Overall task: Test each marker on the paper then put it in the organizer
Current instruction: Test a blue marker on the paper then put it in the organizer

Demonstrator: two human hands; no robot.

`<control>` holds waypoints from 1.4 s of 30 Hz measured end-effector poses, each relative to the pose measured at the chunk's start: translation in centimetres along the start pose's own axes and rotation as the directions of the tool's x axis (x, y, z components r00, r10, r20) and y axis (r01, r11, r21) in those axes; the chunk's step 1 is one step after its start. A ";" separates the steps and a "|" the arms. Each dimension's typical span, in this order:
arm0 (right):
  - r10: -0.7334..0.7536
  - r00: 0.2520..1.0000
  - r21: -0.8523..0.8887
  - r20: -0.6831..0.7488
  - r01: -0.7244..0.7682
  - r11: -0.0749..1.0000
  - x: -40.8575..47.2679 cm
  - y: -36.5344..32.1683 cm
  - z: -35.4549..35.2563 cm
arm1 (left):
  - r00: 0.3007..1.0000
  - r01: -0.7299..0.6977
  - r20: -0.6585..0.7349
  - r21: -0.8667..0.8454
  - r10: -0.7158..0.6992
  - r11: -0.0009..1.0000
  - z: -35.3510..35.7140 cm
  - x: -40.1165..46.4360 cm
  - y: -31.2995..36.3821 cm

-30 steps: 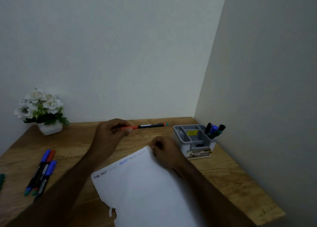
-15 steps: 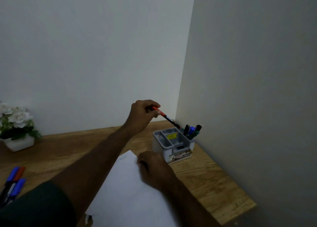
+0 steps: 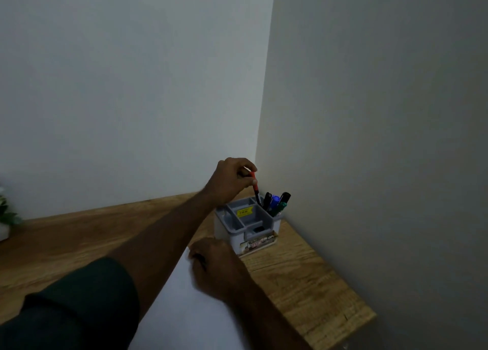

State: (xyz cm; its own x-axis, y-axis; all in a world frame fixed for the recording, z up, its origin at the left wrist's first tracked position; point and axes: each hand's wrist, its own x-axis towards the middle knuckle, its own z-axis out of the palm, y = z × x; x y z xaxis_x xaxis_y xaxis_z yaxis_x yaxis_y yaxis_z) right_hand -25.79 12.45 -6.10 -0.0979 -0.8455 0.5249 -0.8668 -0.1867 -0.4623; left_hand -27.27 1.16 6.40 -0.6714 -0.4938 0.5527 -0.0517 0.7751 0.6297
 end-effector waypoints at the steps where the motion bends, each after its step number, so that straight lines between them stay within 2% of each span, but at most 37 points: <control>1: 0.002 1.000 -0.001 0.000 -0.002 1.000 0.0 0.1 0.0 | 0.999 0.021 0.038 -0.045 -0.020 0.999 0.5 -0.1 0.1; 3: 0.005 1.000 -0.003 0.000 -0.005 1.000 0.0 0.1 -0.1 | 0.994 0.069 0.093 -0.135 -0.056 0.989 1.1 -0.3 0.2; 6: -0.008 1.000 -0.008 -0.002 0.008 1.000 0.2 0.3 -0.3 | 0.995 0.089 0.065 -0.183 -0.078 0.979 0.8 -0.9 0.1; 13: -0.025 0.999 -0.015 0.029 0.025 1.000 0.2 -0.2 -1.1 | 0.996 0.087 -0.036 0.012 -0.087 0.996 -5.5 -6.2 -1.9; 18: -0.012 1.000 -0.091 -0.002 0.012 0.996 0.8 -1.5 -1.3 | 0.984 0.176 -0.046 0.088 -0.173 0.980 -11.3 -13.4 -3.5; 22: -0.085 0.996 -0.092 0.039 0.088 0.992 2.5 -4.3 -0.7 | 0.971 0.236 -0.090 0.168 -0.223 0.957 -15.1 -19.2 -4.4; 27: -0.144 0.982 -0.009 0.124 0.146 0.989 5.2 -10.1 2.7 | 0.948 0.294 -0.192 0.229 -0.253 0.928 -20.2 -24.7 -4.6; 31: -0.152 0.943 0.080 0.295 0.134 0.988 6.7 -15.7 6.9 | 0.891 0.409 -0.315 0.248 -0.325 0.878 -24.7 -29.0 -5.2; 34: -0.146 0.928 0.113 0.343 0.113 0.987 6.8 -19.7 10.1 | 0.839 0.485 -0.415 0.272 -0.353 0.831 -27.1 -32.1 -6.1; 38: -0.054 0.930 0.079 0.364 0.027 0.996 6.7 -23.0 13.6 | 0.793 0.569 -0.438 0.285 -0.423 0.772 -29.0 -35.1 -7.4; 42: 0.047 0.903 0.073 0.426 -0.086 0.994 6.7 -24.4 15.4 | 0.794 0.568 -0.435 0.282 -0.425 0.773 -29.7 -36.5 -8.1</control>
State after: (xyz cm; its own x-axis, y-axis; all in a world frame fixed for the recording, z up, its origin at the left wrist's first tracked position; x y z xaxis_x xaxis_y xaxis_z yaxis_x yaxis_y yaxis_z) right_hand 2.21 3.63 -2.33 0.0793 -0.9858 0.1479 -0.8169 -0.1493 -0.5571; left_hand 19.62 1.16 -2.65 -0.1895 -0.8929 0.4084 -0.6303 0.4296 0.6467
